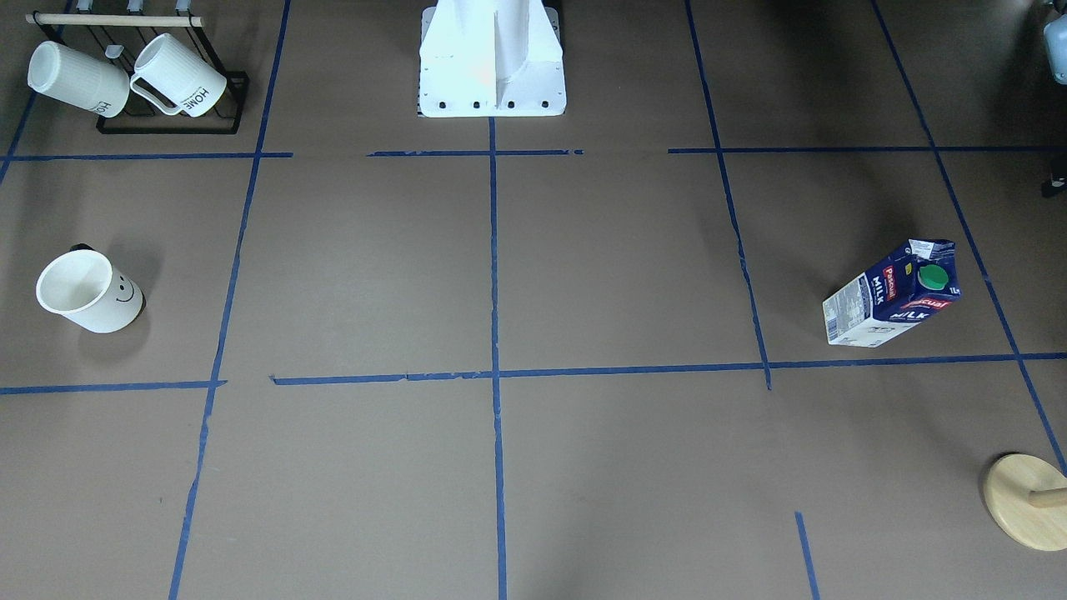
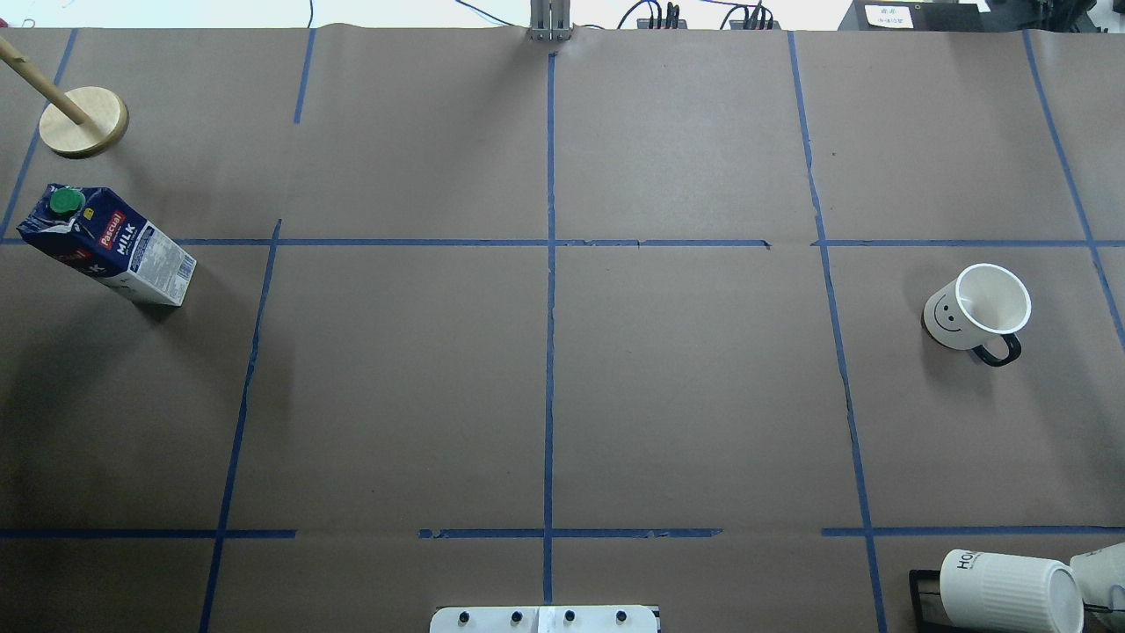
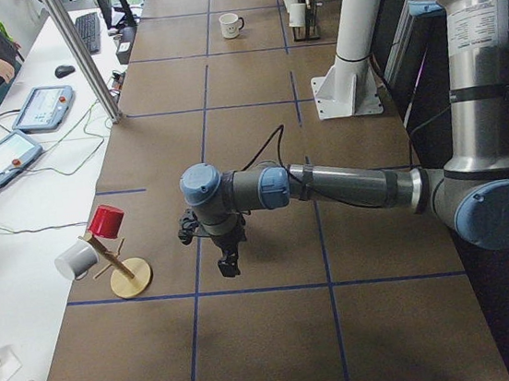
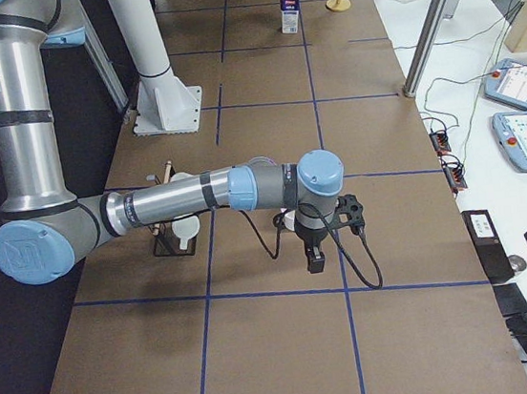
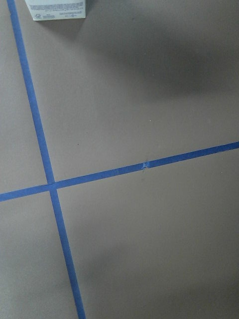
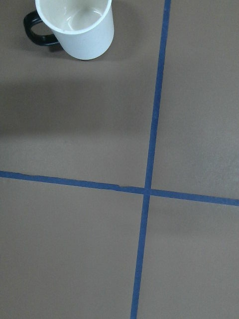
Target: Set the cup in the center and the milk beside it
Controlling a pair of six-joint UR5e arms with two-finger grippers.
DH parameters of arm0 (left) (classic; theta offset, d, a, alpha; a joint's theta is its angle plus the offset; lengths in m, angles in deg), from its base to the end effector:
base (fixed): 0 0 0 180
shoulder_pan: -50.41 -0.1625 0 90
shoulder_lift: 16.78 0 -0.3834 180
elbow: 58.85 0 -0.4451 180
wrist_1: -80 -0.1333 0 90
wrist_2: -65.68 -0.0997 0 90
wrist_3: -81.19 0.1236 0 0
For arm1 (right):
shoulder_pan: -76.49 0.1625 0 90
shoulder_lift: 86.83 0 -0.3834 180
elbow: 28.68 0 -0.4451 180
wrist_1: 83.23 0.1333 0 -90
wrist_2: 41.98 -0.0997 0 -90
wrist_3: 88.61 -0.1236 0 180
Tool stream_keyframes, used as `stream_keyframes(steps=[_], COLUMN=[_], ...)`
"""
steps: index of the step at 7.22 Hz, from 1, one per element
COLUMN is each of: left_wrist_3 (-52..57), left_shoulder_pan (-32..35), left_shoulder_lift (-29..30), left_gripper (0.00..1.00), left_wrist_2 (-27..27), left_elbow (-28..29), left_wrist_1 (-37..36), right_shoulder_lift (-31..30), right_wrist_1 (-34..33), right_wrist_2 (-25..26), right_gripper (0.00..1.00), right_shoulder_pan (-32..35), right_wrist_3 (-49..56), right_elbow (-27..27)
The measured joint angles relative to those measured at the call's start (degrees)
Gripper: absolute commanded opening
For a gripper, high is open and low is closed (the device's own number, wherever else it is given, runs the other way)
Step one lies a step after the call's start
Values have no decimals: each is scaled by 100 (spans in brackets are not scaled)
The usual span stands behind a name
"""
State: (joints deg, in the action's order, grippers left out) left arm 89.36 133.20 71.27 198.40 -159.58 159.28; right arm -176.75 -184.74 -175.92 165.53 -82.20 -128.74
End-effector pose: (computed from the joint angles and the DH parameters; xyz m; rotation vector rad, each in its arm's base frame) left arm 0.0166 -0.5255 0.5719 -0.0261 0.7477 0.2432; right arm 0.0385 -0.5369 0.5589 0.0138 -0.7675 -0.1131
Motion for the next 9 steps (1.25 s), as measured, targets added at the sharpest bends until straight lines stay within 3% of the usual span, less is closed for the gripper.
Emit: stream_keyframes(steps=[4, 7, 9], left_wrist_3=[-16, -18, -18], left_shoulder_pan=[-8, -9, -9], left_shoulder_lift=[56, 55, 52], left_gripper=[100, 100, 100], left_wrist_2=[-18, -18, -18], left_elbow=[5, 11, 11], left_wrist_1=[-22, -26, -26], right_shoulder_lift=[13, 283, 325], right_wrist_1=[66, 241, 632], right_wrist_2=[-52, 112, 210], right_gripper=[100, 100, 100], right_shoulder_pan=[-135, -1125, -1525], right_wrist_3=[-121, -1154, -1613], right_elbow=[-152, -730, -730])
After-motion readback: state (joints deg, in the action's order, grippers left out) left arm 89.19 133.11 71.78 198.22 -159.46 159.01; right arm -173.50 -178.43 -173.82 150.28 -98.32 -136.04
